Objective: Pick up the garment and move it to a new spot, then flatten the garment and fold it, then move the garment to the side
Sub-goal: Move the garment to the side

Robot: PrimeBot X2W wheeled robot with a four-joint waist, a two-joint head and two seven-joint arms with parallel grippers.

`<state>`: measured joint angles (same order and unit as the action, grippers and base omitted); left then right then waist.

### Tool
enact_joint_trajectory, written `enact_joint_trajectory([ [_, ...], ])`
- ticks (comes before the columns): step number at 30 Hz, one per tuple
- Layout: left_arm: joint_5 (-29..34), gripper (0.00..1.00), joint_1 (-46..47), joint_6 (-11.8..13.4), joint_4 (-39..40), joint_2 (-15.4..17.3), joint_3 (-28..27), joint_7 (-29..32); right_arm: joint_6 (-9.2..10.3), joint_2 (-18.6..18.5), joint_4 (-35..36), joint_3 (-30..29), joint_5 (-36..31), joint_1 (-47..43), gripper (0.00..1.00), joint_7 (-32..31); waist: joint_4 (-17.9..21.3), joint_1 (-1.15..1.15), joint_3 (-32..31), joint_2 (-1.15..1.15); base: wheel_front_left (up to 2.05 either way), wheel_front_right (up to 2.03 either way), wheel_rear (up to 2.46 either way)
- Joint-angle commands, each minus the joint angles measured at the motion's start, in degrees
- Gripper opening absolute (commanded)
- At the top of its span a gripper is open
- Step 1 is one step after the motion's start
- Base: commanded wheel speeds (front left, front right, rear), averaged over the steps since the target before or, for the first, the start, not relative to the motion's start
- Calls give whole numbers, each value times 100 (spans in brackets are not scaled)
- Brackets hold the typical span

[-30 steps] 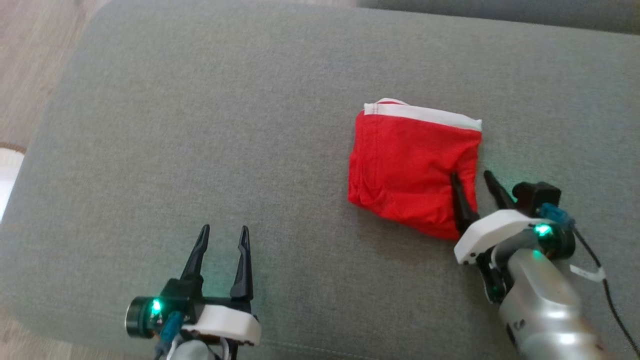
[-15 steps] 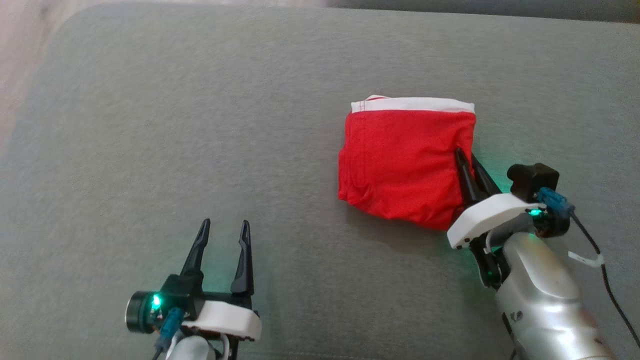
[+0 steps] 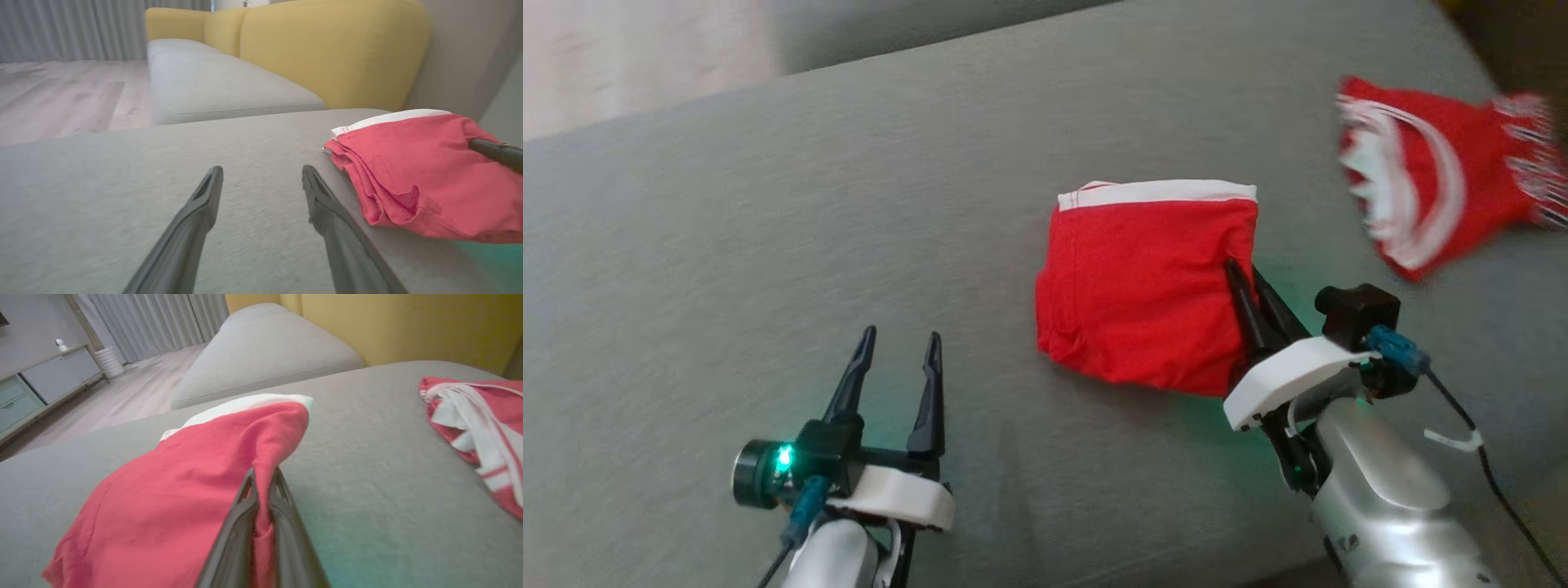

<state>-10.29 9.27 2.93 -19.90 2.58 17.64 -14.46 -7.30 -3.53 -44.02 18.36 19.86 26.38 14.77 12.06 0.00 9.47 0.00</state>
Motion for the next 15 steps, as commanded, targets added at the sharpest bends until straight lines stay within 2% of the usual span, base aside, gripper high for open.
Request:
enact_joint_trajectory([
  [1, 34, 100, 212, -30, 143, 30, -129, -54, -19, 65, 185, 121, 47, 42, 0, 23, 864, 0, 60, 0, 0, 0, 0],
  [4, 69, 100, 260, -67, 127, 30, -115, -54, -19, 65, 205, 173, 97, 19, 0, 23, 1209, 0, 133, 0, 0, 0, 0],
  [8, 120, 100, 311, -121, 82, 30, -104, -54, -19, 65, 201, 242, 75, 14, 0, 23, 1447, 0, 230, 0, 0, 0, 0],
  [11, 144, 100, 340, -150, 52, 30, -93, -54, -19, 65, 117, 252, -95, 105, 0, 23, 1462, 0, 298, 0, 0, 0, 0],
  [15, 172, 100, 395, -192, -9, 30, -61, -54, -19, -63, -158, 153, -663, 604, 0, 23, 1227, 0, 463, 0, 0, 0, 0],
])
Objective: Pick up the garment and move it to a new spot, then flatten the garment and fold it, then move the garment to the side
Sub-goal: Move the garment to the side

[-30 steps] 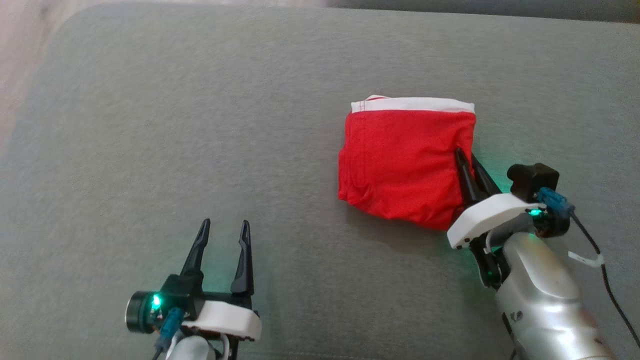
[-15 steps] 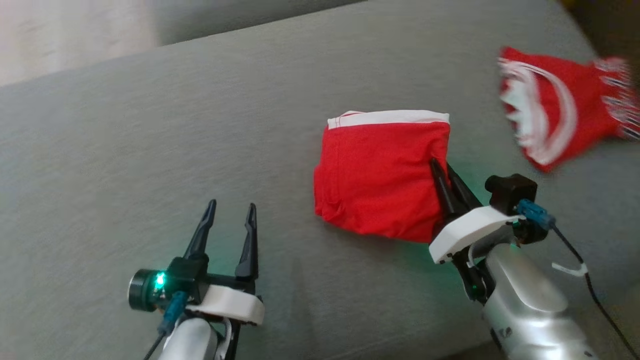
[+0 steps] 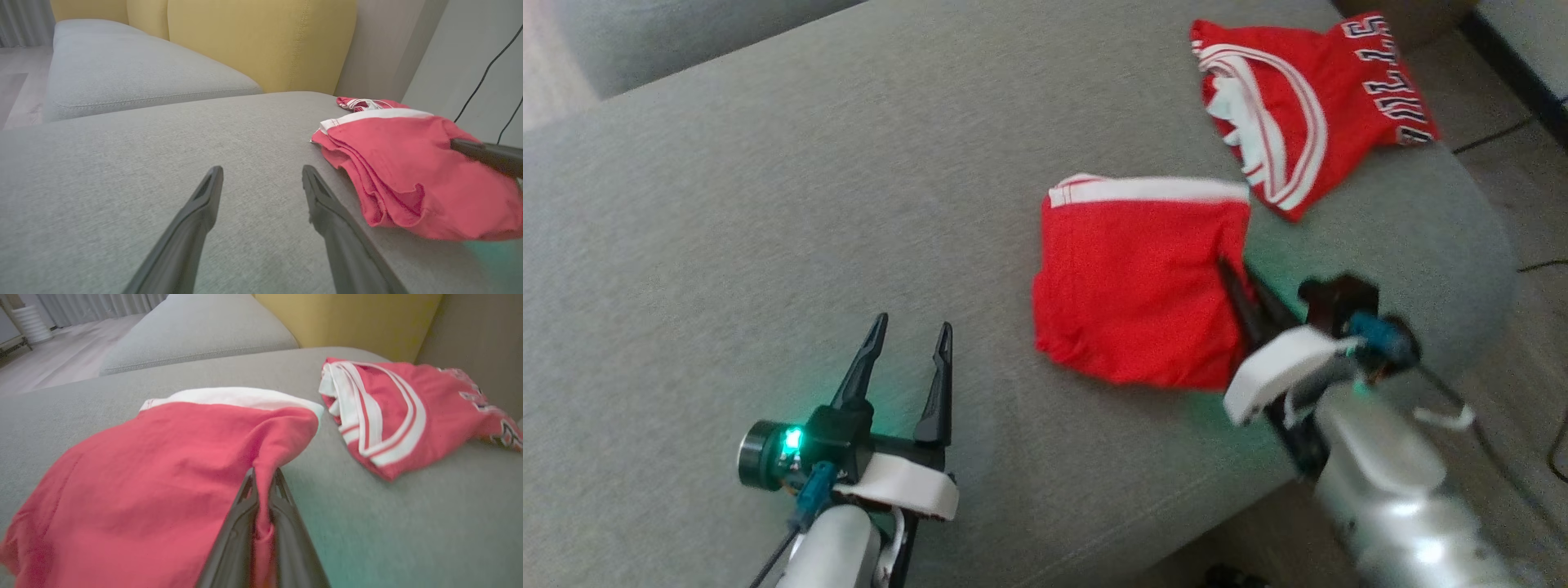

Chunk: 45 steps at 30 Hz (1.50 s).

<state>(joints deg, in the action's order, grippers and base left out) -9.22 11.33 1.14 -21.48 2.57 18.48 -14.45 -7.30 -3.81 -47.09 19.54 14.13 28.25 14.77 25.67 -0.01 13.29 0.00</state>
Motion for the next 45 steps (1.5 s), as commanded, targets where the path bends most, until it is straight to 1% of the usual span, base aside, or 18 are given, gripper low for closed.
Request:
enact_joint_trajectory([
  [1, 81, 100, 201, -22, 136, 31, -141, -55, -19, -125, 92, 14, -215, 559, 0, 23, -212, 1, 117, 0, 0, 0, 0],
  [5, 99, 100, 233, -52, 130, 31, -149, -55, -19, -599, -293, -190, -571, 1146, 0, 23, -570, 1, 262, 0, 0, 0, 0],
  [12, 134, 100, 254, -68, 192, 31, -211, -55, -19, -1671, -1181, -777, -1206, 2100, 0, -100, -1156, 1, 500, 0, 0, 0, 0],
  [16, 150, 100, 273, -79, 234, 31, -240, -55, -19, -2164, -1518, -1193, -1499, 2398, 0, -122, -1359, 1, 592, 0, 0, 0, 0],
  [20, 171, 100, 287, -94, 251, 31, -259, -55, -19, -2469, -1720, -1668, -1891, 2596, 0, -128, -1447, 1, 657, 0, 0, 0, 0],
  [21, 181, 100, 296, -98, 253, 31, -268, -55, -19, -2542, -1729, -1787, -2068, 2629, 13, -131, -1457, 1, 674, 0, 0, 0, 0],
  [22, 189, 100, 309, -102, 253, 31, -280, -55, -19, -2588, -1735, -1939, -2241, 2652, 78, -163, -1460, 1, 685, 0, 0, 0, 0],
  [23, 194, 100, 324, -101, 250, 31, -292, -55, -19, -2606, -1713, -2164, -2380, 2669, 100, -179, -1459, 1, 696, 0, 0, 0, 0],
  [24, 194, 100, 324, -101, 250, 31, -292, -55, -19, -2606, -1713, -2164, -2380, 2669, 100, -179, -1459, 1, 696, 0, 0, 0, 0],
  [25, 193, 100, 347, -100, 243, 31, -301, -55, -19, -2612, -1647, -2390, -2550, 2668, 100, -168, -1459, 1, 708, 0, 0, 0, 0],
  [27, 189, 100, 402, -96, 216, 31, -316, -55, -19, -2510, -1458, -2764, -2898, 2631, 100, -133, -1461, 1, 706, 0, 0, 0, 0],
  [29, 190, 100, 459, -70, 212, 31, -332, -55, -19, -2270, -1201, -3159, -3113, 2582, 100, -63, -1468, 1, 669, 0, 0, 0, 0],
  [31, 167, 100, 479, -37, 216, 31, -346, -55, -19, -1899, -933, -3415, -3212, 2530, 100, -6, -1489, 1, 599, 0, 0, 0, 0],
  [33, 145, 100, 467, 10, 230, 31, -372, -55, -19, -1448, -594, -3502, -3176, 2476, 100, 15, -1519, 1, 526, 0, 0, 0, 0],
  [35, 123, 100, 435, 64, 244, 31, -415, -55, -19, -1017, -69, -3327, -3121, 2308, 100, 19, -1570, 1, 455, 0, 0, 0, 0],
  [38, 94, 100, 373, 132, 262, 31, -503, -55, -19, -479, 571, -3032, -2794, 1935, 100, 20, -1703, 1, 341, 0, 0, 0, 0],
  [41, 90, 100, 311, 178, 293, 31, -568, -55, -19, -169, 1102, -2515, -2405, 1493, 100, 21, -1894, 1, 234, 0, 0, 0, 0],
  [45, 63, 100, 193, 236, 306, 31, -674, -55, -19, 8, 1496, -1982, -1877, 890, 100, 22, -2153, 1, 67, 0, 0, 0, 0],
])
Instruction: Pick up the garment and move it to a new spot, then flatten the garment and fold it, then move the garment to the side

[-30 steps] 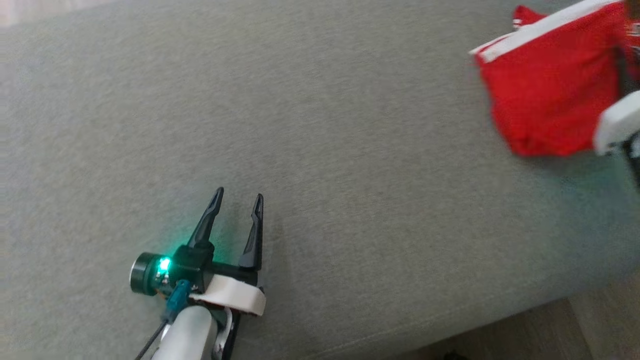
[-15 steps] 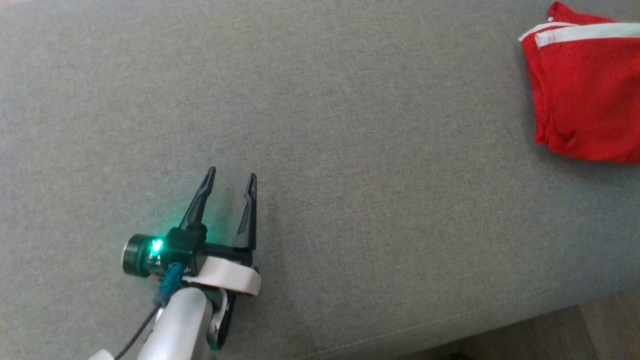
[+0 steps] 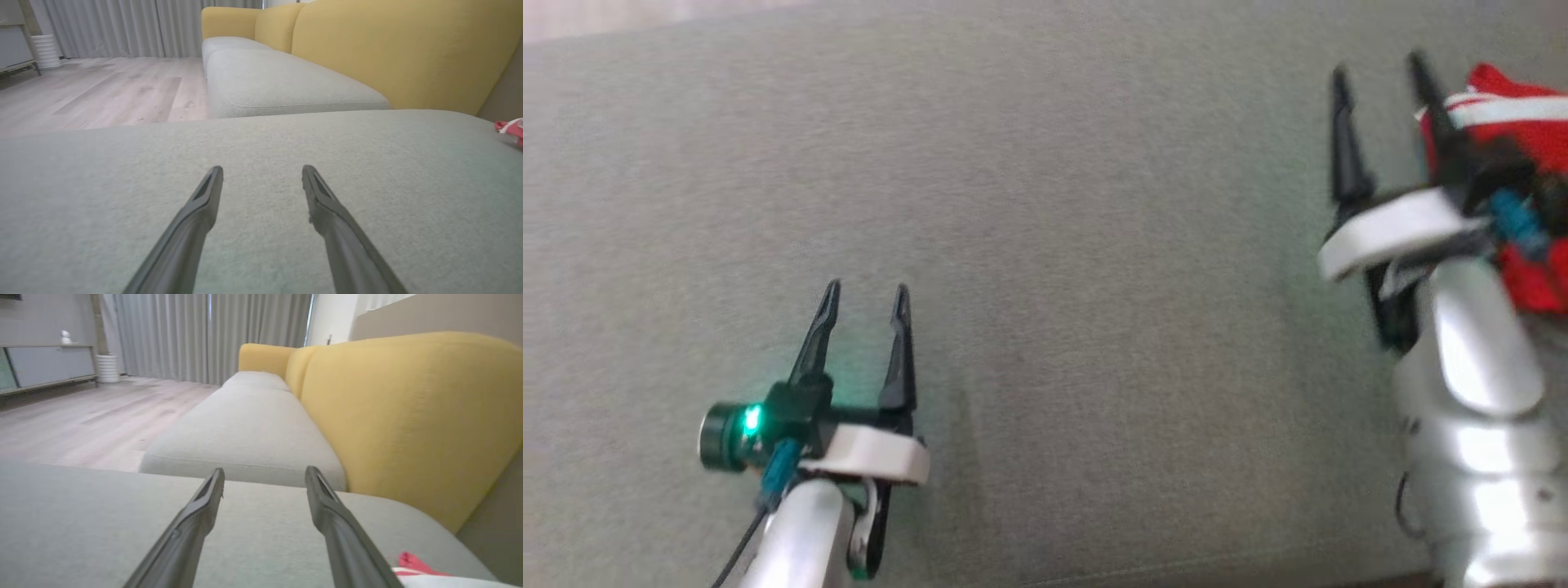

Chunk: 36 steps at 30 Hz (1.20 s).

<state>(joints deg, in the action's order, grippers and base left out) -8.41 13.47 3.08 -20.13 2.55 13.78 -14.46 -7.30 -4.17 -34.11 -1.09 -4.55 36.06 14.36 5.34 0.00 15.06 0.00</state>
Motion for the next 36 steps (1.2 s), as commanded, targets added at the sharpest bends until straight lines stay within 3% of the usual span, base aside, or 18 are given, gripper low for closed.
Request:
enact_joint_trajectory([
  [1, -26, 100, -53, 54, 175, 32, -225, -54, -19, 67, 244, 174, 81, -34, 100, 62, -186, 0, -153, 0, 0, 0, 0],
  [14, 15, 100, -485, 224, 77, 32, -531, -54, -19, 128, 336, 775, 845, -1448, 100, 63, -760, 0, -746, 0, 0, 0, 0],
  [30, 138, 100, -1027, 228, 96, 32, -996, -54, -19, 129, 254, 875, 1092, -2030, 100, 63, -656, 0, -1422, 0, 0, 0, 0],
  [36, -46, 100, -1093, 87, 116, 32, -1097, -54, -19, 129, 248, 879, 1254, -2151, 100, 63, -593, 0, -1458, 0, 0, 0, 0],
])
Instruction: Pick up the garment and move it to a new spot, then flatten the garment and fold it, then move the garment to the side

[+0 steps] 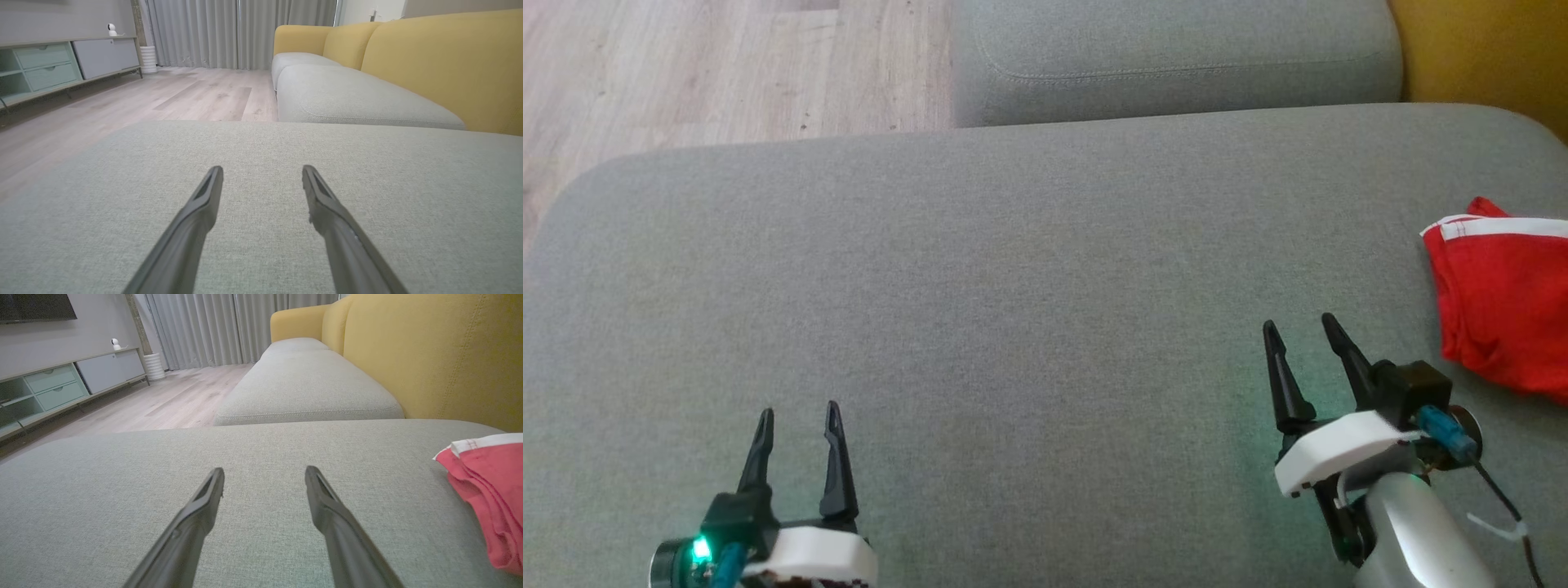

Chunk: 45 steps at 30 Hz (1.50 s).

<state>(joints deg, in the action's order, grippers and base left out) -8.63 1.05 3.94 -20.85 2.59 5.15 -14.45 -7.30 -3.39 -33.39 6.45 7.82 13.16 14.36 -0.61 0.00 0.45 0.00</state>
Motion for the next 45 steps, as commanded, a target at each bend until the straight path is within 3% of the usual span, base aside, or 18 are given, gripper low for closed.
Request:
enact_joint_trajectory([
  [1, -77, 100, 144, -39, 194, 29, -246, -55, -19, 51, 187, 142, 13, 139, 100, 63, 11, 0, 6, 0, 0, 0, 0],
  [6, -216, 100, 122, -163, 237, 29, -286, -55, -19, 51, 242, 160, 8, 191, 100, 63, 41, 0, 27, 0, 0, 0, 0],
  [7, -207, 0, -17, -163, 59, 0, -85, 0, 0, 2, 55, 29, 1, 10, 0, 0, 41, 0, 27, 0, 0, 0, 0],
  [11, -299, 0, -50, -173, -207, -15, -116, 67, 0, 3, -180, 4, 96, -118, 0, -59, 45, 0, 26, 0, 0, 0, 0],
  [45, -2461, 0, 88, -432, 43, -3, -382, 599, -5, 16, 401, -333, 2333, -287, 0, -593, 50, 0, 12, 0, 0, 0, 0],
])
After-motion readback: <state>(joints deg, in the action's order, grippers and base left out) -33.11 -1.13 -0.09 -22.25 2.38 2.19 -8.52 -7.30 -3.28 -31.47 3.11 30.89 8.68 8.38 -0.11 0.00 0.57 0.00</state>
